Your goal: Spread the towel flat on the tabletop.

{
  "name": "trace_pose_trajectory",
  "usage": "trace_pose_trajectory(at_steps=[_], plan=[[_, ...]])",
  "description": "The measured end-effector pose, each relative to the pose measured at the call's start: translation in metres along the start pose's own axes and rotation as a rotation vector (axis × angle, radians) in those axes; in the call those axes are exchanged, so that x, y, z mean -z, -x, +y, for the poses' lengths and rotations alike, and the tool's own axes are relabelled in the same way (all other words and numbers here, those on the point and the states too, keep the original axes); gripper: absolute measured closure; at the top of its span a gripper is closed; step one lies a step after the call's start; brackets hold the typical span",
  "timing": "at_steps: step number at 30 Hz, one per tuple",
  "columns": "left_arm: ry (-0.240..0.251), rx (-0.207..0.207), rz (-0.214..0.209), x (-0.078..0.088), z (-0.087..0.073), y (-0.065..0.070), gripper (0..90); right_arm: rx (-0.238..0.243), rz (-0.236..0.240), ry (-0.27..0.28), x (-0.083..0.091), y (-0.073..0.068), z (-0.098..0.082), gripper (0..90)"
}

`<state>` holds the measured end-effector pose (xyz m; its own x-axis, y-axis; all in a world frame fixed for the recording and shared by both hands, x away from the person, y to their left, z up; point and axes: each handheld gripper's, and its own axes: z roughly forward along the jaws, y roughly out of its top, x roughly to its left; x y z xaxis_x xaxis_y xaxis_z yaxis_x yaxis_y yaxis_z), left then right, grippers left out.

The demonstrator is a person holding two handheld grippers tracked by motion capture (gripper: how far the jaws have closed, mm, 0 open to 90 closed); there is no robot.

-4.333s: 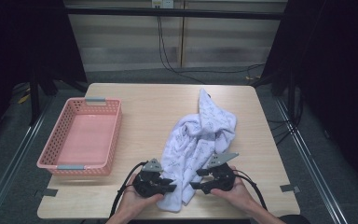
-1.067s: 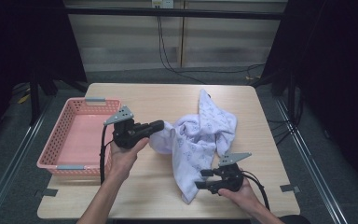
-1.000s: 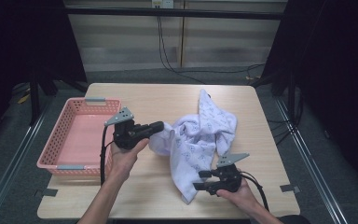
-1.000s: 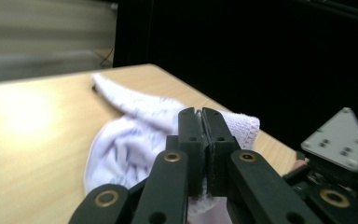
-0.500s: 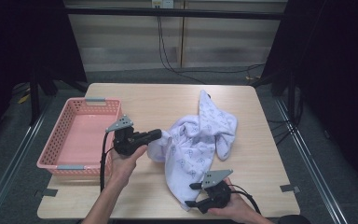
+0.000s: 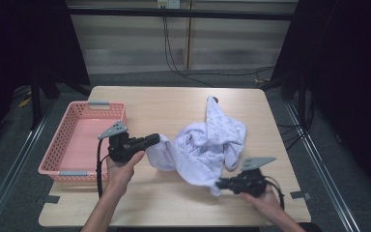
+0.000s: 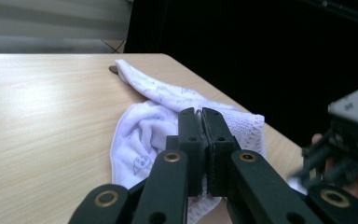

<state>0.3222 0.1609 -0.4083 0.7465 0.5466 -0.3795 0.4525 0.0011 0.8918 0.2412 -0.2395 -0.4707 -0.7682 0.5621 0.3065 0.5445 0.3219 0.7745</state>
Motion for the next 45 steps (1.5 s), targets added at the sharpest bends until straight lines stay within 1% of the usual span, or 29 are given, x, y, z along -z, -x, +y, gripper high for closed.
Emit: trace_pose_trajectory(at_steps=[1,2,3,4,5,6,7,8,10,13,16,17,19,20,21,22,23,27,29,31,33,34,35,37,38,39,41,42,45], plan=[[0.005,0.004,-0.003,0.001,0.002,-0.001,87.6,-0.022,-0.026,0.042,0.013,0.007,0.004,82.7],[0.013,0.008,-0.009,0.001,0.004,0.000,87.6,-0.051,-0.054,0.127,0.037,0.021,0.015,82.8],[0.018,0.008,-0.011,0.000,0.007,0.000,87.6,-0.051,-0.054,0.127,0.037,0.021,0.015,82.8],[0.024,0.012,-0.018,-0.001,0.010,0.002,87.6,-0.061,-0.079,0.163,0.047,0.027,0.021,82.9],[0.032,0.008,-0.022,-0.002,0.014,0.003,87.6,-0.075,-0.099,0.227,0.065,0.038,0.036,83.1],[0.042,0.004,-0.026,-0.003,0.019,0.005,87.6,-0.075,-0.099,0.227,0.065,0.038,0.036,83.1],[0.045,-0.003,-0.029,-0.004,0.024,0.007,87.6,-0.072,-0.120,0.277,0.080,0.047,0.054,83.3],[0.056,-0.008,-0.028,-0.006,0.030,0.009,87.6,-0.072,-0.120,0.277,0.080,0.047,0.054,83.3],[0.079,-0.010,-0.032,-0.007,0.045,0.012,87.6,-0.064,-0.149,0.312,0.092,0.054,0.073,83.4],[0.129,-0.036,-0.037,-0.004,0.073,0.019,87.7,-0.043,-0.181,0.367,0.107,0.061,0.106,83.5],[0.179,-0.083,-0.028,0.006,0.106,0.027,88.0,-0.006,-0.227,0.410,0.122,0.061,0.146,83.5],[0.194,-0.086,-0.029,0.008,0.113,0.030,88.0,0.003,-0.238,0.426,0.127,0.061,0.157,83.6],[0.217,-0.117,-0.028,0.013,0.130,0.037,88.1,0.019,-0.248,0.456,0.137,0.060,0.177,83.6],[0.238,-0.149,-0.027,0.018,0.144,0.045,88.2,0.045,-0.260,0.477,0.147,0.058,0.198,83.6],[0.238,-0.149,-0.027,0.018,0.144,0.045,88.2,0.045,-0.260,0.477,0.147,0.058,0.198,83.6],[0.280,-0.158,-0.052,0.024,0.157,0.052,88.2,0.070,-0.283,0.506,0.158,0.051,0.219,83.6],[0.280,-0.158,-0.052,0.024,0.157,0.052,88.2,0.070,-0.283,0.506,0.158,0.051,0.219,83.6],[0.334,-0.204,-0.051,0.037,0.182,0.067,88.2,0.131,-0.290,0.577,0.187,0.033,0.256,83.6],[0.340,-0.236,-0.050,0.042,0.188,0.075,88.2,0.156,-0.288,0.603,0.195,0.024,0.267,83.6],[0.326,-0.245,-0.044,0.045,0.184,0.078,88.2,0.162,-0.274,0.607,0.196,0.020,0.265,83.6],[0.297,-0.248,-0.047,0.045,0.172,0.075,88.2,0.139,-0.228,0.576,0.182,0.027,0.236,83.5],[0.240,-0.229,-0.048,0.040,0.152,0.068,88.2,0.125,-0.211,0.549,0.174,0.031,0.223,83.5],[0.240,-0.229,-0.048,0.040,0.152,0.068,88.2,0.125,-0.211,0.549,0.174,0.031,0.223,83.5],[0.186,-0.209,-0.048,0.033,0.126,0.062,88.1,0.112,-0.175,0.507,0.159,0.035,0.194,83.5],[0.174,-0.180,-0.069,0.031,0.113,0.060,88.2,0.081,-0.135,0.465,0.143,0.037,0.164,83.5],[0.160,-0.169,-0.083,0.029,0.100,0.058,88.2,0.081,-0.135,0.465,0.143,0.037,0.164,83.5],[0.108,-0.145,-0.070,0.026,0.076,0.055,88.2,0.053,-0.092,0.442,0.129,0.036,0.136,83.5],[0.091,-0.133,-0.083,0.025,0.065,0.052,88.1,0.044,-0.070,0.431,0.123,0.035,0.123,83.5],[0.046,-0.096,-0.091,0.030,0.029,0.049,88.1,-0.002,-0.026,0.388,0.107,0.032,0.084,83.4]])
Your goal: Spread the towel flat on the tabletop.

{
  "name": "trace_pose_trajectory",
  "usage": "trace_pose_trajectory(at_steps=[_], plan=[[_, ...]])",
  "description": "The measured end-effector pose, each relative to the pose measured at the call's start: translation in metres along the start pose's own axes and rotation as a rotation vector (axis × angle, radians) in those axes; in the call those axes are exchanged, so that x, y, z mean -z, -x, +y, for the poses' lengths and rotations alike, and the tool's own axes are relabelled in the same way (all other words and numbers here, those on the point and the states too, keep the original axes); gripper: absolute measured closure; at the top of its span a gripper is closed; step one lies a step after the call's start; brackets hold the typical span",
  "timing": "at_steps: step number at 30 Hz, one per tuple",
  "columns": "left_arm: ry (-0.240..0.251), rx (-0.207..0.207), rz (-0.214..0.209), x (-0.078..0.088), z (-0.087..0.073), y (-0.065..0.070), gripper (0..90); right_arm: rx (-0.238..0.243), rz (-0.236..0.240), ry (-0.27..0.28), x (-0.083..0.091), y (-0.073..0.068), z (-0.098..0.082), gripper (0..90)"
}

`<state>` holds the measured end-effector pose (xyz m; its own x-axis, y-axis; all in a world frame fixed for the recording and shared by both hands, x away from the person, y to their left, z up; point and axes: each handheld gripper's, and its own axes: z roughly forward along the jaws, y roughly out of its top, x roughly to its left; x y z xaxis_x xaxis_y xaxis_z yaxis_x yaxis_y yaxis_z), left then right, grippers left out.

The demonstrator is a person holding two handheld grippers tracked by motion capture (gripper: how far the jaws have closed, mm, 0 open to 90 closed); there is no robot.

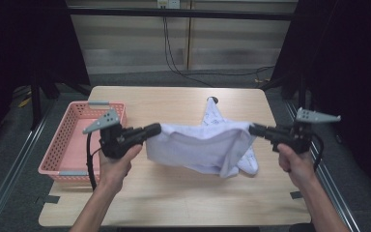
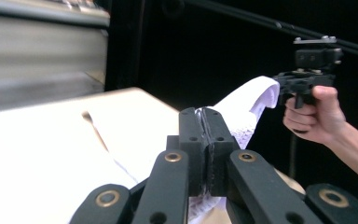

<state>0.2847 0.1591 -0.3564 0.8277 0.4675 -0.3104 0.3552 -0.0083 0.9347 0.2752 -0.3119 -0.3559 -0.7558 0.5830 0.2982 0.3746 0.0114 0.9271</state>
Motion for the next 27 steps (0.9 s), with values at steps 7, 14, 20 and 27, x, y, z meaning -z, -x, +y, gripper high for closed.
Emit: trace_pose_trajectory(at_steps=[7,14,20,27], plan=[[-0.080,0.038,-0.059,0.026,-0.056,0.024,88.0,-0.062,0.078,-0.060,0.017,-0.023,-0.061,83.2],[-0.123,0.033,-0.143,0.067,-0.095,0.061,84.8,-0.043,0.171,-0.139,0.038,-0.073,-0.099,74.4],[-0.171,0.087,-0.125,0.061,-0.109,0.045,67.4,-0.047,0.109,-0.173,0.034,-0.072,-0.116,58.5],[-0.353,0.061,-0.122,-0.005,-0.118,0.012,75.3,-0.064,0.004,-0.311,0.003,-0.035,-0.124,66.9]])
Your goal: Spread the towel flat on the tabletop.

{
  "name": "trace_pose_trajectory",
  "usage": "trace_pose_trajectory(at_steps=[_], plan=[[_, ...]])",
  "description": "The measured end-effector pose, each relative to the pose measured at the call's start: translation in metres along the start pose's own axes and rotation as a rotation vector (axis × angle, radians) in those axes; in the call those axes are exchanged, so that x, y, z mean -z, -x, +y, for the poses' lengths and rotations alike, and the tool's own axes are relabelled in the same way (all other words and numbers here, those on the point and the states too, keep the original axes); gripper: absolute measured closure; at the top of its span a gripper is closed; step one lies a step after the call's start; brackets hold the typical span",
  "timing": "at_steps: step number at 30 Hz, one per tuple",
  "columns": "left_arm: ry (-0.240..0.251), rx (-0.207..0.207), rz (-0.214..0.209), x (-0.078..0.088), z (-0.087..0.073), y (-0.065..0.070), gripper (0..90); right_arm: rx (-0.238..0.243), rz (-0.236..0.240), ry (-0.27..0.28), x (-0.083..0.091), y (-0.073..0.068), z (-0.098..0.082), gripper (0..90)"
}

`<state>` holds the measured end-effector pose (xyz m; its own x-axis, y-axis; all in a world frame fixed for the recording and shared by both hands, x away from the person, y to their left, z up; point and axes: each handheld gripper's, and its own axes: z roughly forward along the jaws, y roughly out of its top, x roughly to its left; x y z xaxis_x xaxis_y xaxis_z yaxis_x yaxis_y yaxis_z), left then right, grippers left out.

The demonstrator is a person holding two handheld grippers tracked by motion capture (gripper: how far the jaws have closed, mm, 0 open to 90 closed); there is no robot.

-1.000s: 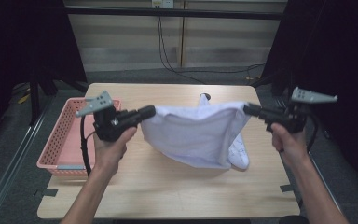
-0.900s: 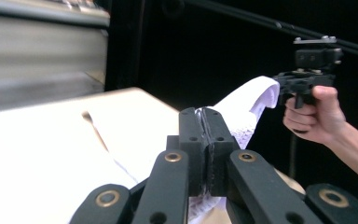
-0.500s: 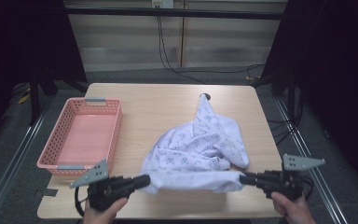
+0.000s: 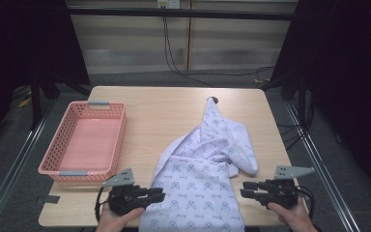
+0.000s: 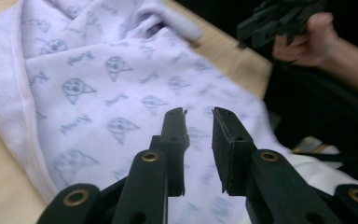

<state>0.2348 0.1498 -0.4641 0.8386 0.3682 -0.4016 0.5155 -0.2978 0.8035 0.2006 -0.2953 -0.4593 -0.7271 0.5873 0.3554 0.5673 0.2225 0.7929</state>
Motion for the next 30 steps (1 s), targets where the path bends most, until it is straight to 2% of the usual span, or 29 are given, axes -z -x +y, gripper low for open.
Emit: trace_pose_trajectory(at_steps=[1,2,3,4,5,6,7,9,10,12,13,14,15,16,17,18,19,22,23,26,28,30], plan=[[-0.022,0.007,-0.009,-0.009,0.002,-0.007,77.0,-0.004,-0.021,-0.025,-0.007,0.006,0.002,68.2],[-0.035,-0.001,0.013,-0.017,0.004,-0.013,78.4,0.014,-0.055,-0.052,-0.014,0.010,0.004,68.1],[-0.053,0.003,0.013,-0.024,0.005,-0.019,79.5,0.046,-0.099,-0.075,-0.020,0.015,0.006,68.2],[-0.060,0.008,0.010,-0.030,0.005,-0.025,80.1,0.037,-0.116,-0.083,-0.025,0.021,0.008,68.1],[-0.073,0.012,0.014,-0.033,0.005,-0.029,80.9,0.019,-0.112,-0.078,-0.030,0.026,0.010,68.1],[-0.095,0.010,0.027,-0.036,0.004,-0.033,81.7,0.027,-0.123,-0.089,-0.035,0.029,0.011,67.5],[-0.103,0.007,0.056,-0.037,0.002,-0.035,81.9,0.045,-0.165,-0.104,-0.040,0.031,0.012,65.6],[-0.113,0.013,0.067,-0.036,-0.002,-0.038,82.0,0.050,-0.187,-0.122,-0.050,0.037,0.012,61.8],[-0.129,0.003,0.094,-0.036,-0.004,-0.039,80.4,0.057,-0.242,-0.131,-0.057,0.040,0.015,58.0],[-0.158,0.002,0.124,-0.036,-0.007,-0.042,79.3,0.057,-0.237,-0.121,-0.060,0.043,0.016,55.9],[-0.173,-0.002,0.154,-0.037,-0.009,-0.043,77.4,0.055,-0.239,-0.125,-0.064,0.045,0.017,53.4],[-0.174,-0.002,0.157,-0.036,-0.010,-0.044,77.2,0.089,-0.266,-0.164,-0.073,0.045,0.017,54.5],[-0.172,0.005,0.151,-0.036,-0.010,-0.045,77.2,0.089,-0.266,-0.164,-0.073,0.045,0.017,54.5],[-0.174,0.001,0.159,-0.036,-0.011,-0.044,77.3,0.120,-0.291,-0.185,-0.078,0.044,0.016,58.0],[-0.179,0.000,0.178,-0.035,-0.011,-0.043,79.8,0.146,-0.318,-0.190,-0.079,0.041,0.016,65.2],[-0.185,0.003,0.177,-0.034,-0.011,-0.042,80.5,0.152,-0.324,-0.198,-0.078,0.039,0.016,76.3],[-0.190,0.010,0.178,-0.032,-0.011,-0.042,80.6,0.144,-0.331,-0.197,-0.076,0.038,0.016,78.8],[-0.178,0.058,0.174,-0.022,-0.017,-0.044,84.2,0.106,-0.316,-0.169,-0.064,0.042,0.016,81.4],[-0.179,0.060,0.177,-0.020,-0.018,-0.044,85.1,0.071,-0.299,-0.135,-0.055,0.045,0.017,81.9],[-0.184,0.070,0.177,-0.016,-0.021,-0.042,85.1,0.025,-0.295,-0.090,-0.037,0.052,0.016,82.3],[-0.189,0.059,0.185,-0.015,-0.021,-0.040,85.1,-0.009,-0.285,-0.029,-0.020,0.058,0.017,82.4],[-0.198,0.056,0.184,-0.014,-0.022,-0.037,85.1,-0.012,-0.284,-0.015,-0.016,0.060,0.018,82.5]])
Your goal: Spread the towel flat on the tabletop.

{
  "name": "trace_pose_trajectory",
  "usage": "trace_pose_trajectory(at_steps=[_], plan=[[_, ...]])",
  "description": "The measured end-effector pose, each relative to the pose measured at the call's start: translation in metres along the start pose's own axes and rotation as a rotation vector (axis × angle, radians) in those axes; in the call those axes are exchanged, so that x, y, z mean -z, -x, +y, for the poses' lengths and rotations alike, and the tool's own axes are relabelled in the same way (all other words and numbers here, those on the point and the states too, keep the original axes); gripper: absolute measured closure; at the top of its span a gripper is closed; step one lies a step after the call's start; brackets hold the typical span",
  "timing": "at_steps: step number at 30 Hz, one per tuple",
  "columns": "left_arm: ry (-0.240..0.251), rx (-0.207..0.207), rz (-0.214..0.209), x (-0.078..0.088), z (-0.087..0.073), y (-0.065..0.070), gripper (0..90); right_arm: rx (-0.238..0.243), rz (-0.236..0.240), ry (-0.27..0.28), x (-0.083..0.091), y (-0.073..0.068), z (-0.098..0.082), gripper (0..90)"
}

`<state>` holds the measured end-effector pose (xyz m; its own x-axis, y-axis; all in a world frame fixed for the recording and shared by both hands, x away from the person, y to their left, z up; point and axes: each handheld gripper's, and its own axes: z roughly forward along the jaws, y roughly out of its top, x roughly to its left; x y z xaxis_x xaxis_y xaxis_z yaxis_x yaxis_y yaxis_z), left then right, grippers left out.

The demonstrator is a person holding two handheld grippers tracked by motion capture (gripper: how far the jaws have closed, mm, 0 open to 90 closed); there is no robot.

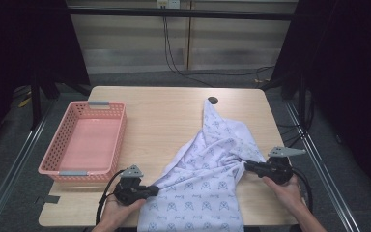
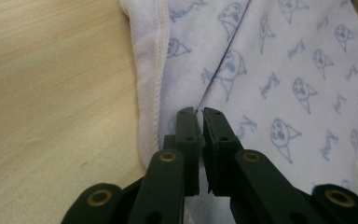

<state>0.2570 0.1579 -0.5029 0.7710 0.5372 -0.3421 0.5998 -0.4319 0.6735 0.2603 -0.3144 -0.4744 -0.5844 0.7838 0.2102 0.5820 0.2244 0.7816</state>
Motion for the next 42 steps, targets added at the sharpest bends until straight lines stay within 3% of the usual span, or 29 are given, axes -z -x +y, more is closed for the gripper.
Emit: trace_pose_trajectory(at_steps=[2,4,5,9,11,13,17,18,21,23,25,27,30,32,34,36,38,40,42], plan=[[-0.003,0.001,0.006,0.002,-0.001,0.001,85.1,-0.026,0.012,0.039,0.004,0.005,0.002,82.6],[-0.003,0.008,0.001,0.003,-0.002,0.000,85.8,-0.021,-0.008,0.055,0.002,0.009,0.006,82.7],[-0.003,0.014,-0.007,0.003,-0.002,-0.001,85.7,-0.038,0.005,0.055,-0.001,0.013,0.008,82.7],[-0.001,0.035,-0.036,0.000,-0.001,-0.004,85.6,0.000,-0.027,0.064,-0.025,0.019,0.028,82.7],[-0.002,0.045,-0.041,0.000,0.000,-0.002,82.7,-0.021,-0.004,0.071,-0.036,0.027,0.037,81.5],[-0.002,0.041,-0.038,0.001,0.000,0.000,79.0,-0.019,0.005,0.066,-0.040,0.025,0.040,75.7],[0.095,0.032,-0.040,0.012,0.005,0.003,75.5,-0.020,-0.052,0.068,-0.023,0.011,0.026,59.8],[0.109,0.040,-0.042,0.014,0.007,0.002,75.5,-0.022,-0.059,0.068,-0.019,0.009,0.022,59.8],[0.140,0.023,-0.025,0.014,0.016,0.001,74.3,-0.039,-0.014,0.052,-0.009,0.001,0.005,61.8],[0.158,0.004,0.001,0.010,0.026,0.001,71.6,-0.028,0.029,0.018,-0.012,-0.006,-0.001,63.4],[0.177,0.005,-0.017,0.004,0.034,-0.003,68.1,-0.041,0.051,0.012,-0.021,-0.006,0.001,61.6],[0.154,0.006,0.018,-0.006,0.042,-0.007,67.2,-0.049,0.053,0.014,-0.026,-0.005,0.003,59.4],[0.139,0.004,0.036,-0.021,0.050,-0.017,62.1,-0.058,0.057,-0.012,-0.040,-0.004,0.006,54.0],[0.121,-0.004,0.028,-0.031,0.055,-0.020,61.1,-0.045,0.044,-0.046,-0.048,-0.006,0.006,50.8],[0.109,-0.014,0.014,-0.039,0.059,-0.019,60.8,-0.048,0.077,-0.060,-0.054,-0.009,0.006,49.4],[0.069,-0.038,0.042,-0.046,0.061,-0.017,74.1,-0.031,0.051,-0.069,-0.056,-0.015,0.007,50.5],[0.032,-0.023,0.038,-0.051,0.059,-0.017,85.8,-0.028,0.044,-0.093,-0.059,-0.016,0.004,51.1],[0.042,-0.027,0.028,-0.047,0.058,-0.017,88.6,0.005,0.059,-0.103,-0.057,-0.019,0.003,70.2],[0.077,-0.009,0.033,-0.036,0.057,-0.018,88.9,0.008,0.055,-0.076,-0.050,-0.020,0.004,87.2]])
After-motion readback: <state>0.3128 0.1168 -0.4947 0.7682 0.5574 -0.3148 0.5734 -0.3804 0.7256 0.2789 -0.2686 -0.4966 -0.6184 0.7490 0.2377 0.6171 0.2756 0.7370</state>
